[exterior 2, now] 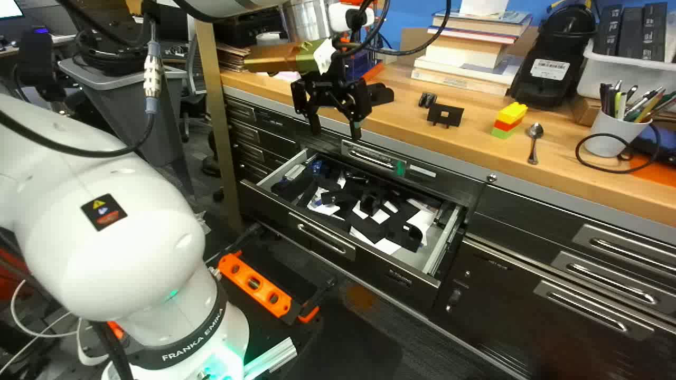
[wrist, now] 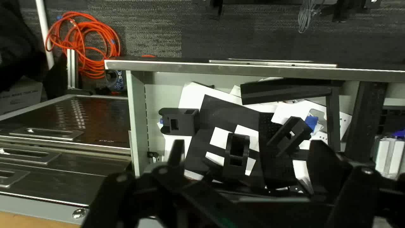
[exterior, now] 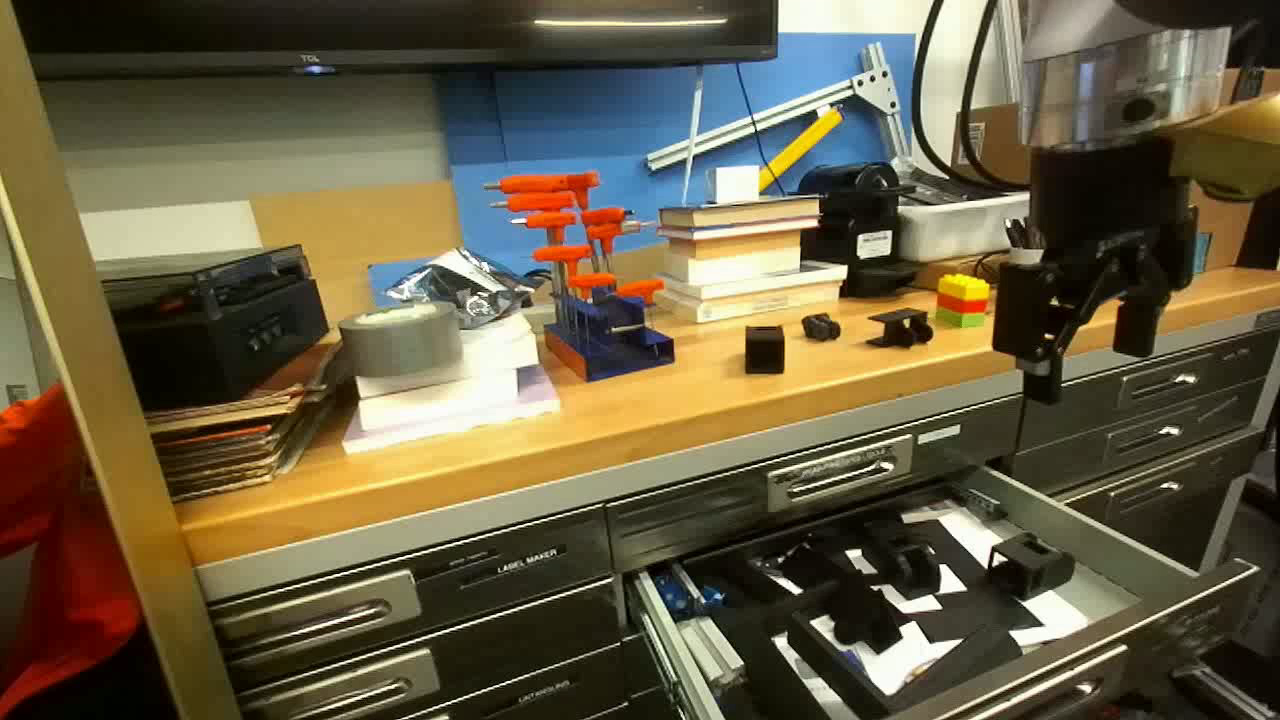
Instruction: Put the black objects in the drawer and close it
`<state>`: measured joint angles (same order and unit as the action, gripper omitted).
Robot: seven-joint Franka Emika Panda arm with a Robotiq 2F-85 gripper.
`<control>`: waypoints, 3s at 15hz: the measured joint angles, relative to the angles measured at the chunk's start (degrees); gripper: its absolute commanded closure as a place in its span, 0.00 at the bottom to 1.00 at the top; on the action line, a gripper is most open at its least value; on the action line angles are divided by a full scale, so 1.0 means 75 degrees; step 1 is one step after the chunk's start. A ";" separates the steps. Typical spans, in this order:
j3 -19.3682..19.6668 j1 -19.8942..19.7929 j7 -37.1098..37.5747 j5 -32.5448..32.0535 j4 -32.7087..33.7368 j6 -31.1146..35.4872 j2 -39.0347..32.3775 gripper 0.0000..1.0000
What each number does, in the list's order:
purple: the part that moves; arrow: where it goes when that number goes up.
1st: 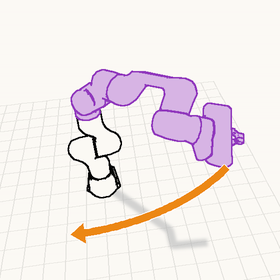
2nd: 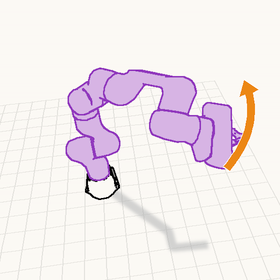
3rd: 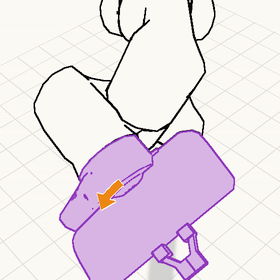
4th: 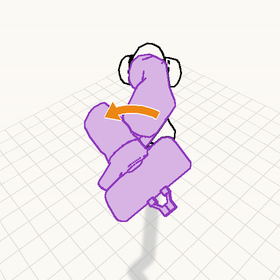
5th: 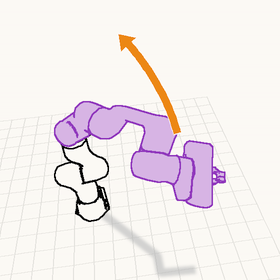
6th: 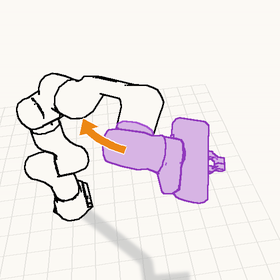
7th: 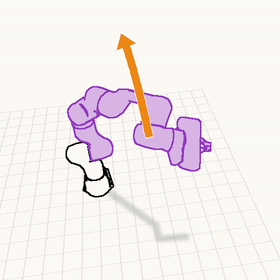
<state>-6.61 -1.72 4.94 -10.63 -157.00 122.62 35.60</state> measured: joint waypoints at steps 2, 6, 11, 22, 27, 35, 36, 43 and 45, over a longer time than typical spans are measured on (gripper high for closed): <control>0.0000 0.0000 0.0000 0.0000 0.0041 0.0001 0.0020 0.00; 0.0000 0.0000 0.0000 0.0000 0.0050 0.0000 0.0042 0.00; 0.0085 0.0056 -0.0011 0.0011 0.0008 0.0489 -0.0026 0.00; 0.1115 0.0320 -0.0749 0.0889 0.0669 0.4253 -0.1107 0.00; 0.1259 0.0187 -0.0808 0.0898 0.1723 0.4748 -0.2605 0.00; 0.1377 -0.0306 -0.0775 0.0887 0.3611 0.4748 -0.4619 0.00; 0.1432 -0.0370 -0.0775 0.0887 0.3785 0.4716 -0.4805 0.00; 0.1590 -0.0526 -0.0824 0.0887 0.4523 0.4065 -0.5920 0.00; 0.1568 -0.0513 -0.0838 0.0887 0.4666 0.3924 -0.6046 0.00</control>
<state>5.15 -5.57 -1.34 -3.98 -122.00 152.06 -9.75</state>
